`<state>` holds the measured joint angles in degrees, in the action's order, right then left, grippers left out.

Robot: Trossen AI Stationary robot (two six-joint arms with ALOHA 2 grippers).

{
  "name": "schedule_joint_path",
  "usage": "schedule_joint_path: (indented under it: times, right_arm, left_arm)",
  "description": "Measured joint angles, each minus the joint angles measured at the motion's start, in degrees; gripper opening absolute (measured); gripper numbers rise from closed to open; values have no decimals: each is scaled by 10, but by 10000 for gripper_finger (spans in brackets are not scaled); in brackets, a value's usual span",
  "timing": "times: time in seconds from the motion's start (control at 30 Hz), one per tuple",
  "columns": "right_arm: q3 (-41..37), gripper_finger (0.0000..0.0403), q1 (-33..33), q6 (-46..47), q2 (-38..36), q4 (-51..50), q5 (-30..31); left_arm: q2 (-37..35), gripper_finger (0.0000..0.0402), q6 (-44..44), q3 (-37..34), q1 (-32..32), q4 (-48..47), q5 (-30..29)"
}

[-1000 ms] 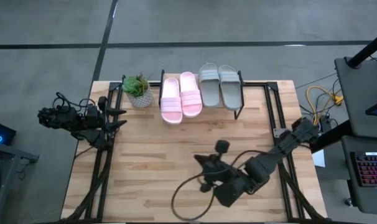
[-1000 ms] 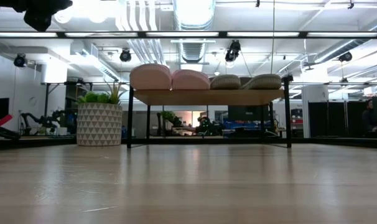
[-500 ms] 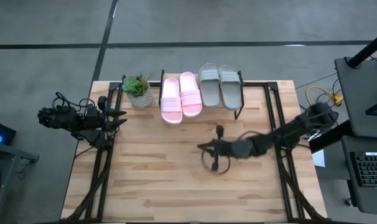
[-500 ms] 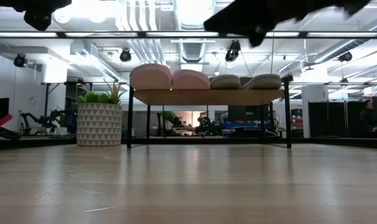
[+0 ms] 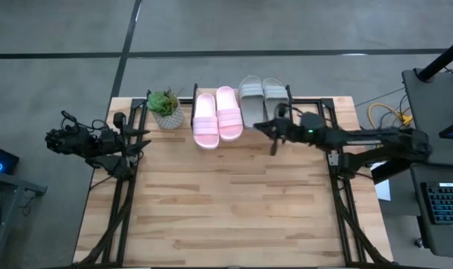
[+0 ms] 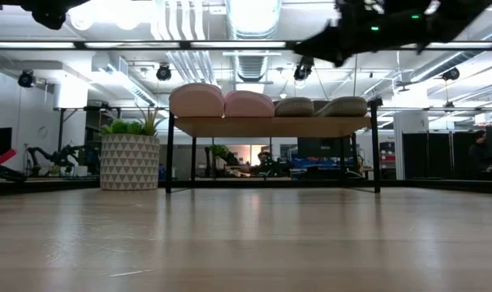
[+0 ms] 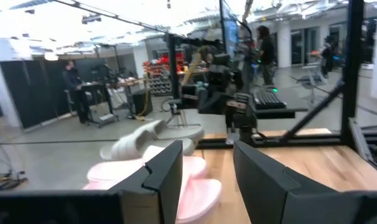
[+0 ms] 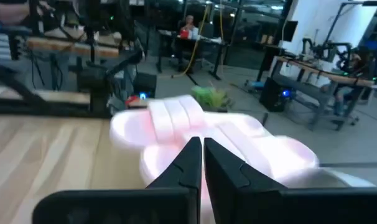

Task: Pick and place slides into the shelf
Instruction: Return to Home Position

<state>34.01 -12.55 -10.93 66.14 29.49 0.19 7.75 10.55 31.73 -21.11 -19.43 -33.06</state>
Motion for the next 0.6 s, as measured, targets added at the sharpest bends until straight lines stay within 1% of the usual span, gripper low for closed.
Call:
schedule_joint_path:
  times: [0.13,0.27,0.37,0.47,0.53,0.6]
  right_arm:
    - [-58,8,9,-4,-112,-41,-1]
    - [-133,8,36,21,-200,-57,51]
    - [-185,8,47,39,-259,-56,52]
    - [-228,8,50,49,-312,-58,52]
    - [-249,8,50,56,-347,-58,42]
    - [-268,8,51,60,-383,-57,25]
  left_arm:
    - [0,127,5,0,0,13,-5]
    - [1,119,9,-5,0,14,-17]
    - [5,91,17,-15,0,23,-35]
    - [7,45,33,-30,0,56,-36]
    - [8,14,46,-39,0,71,-36]
    - [8,7,51,-43,0,74,-36]
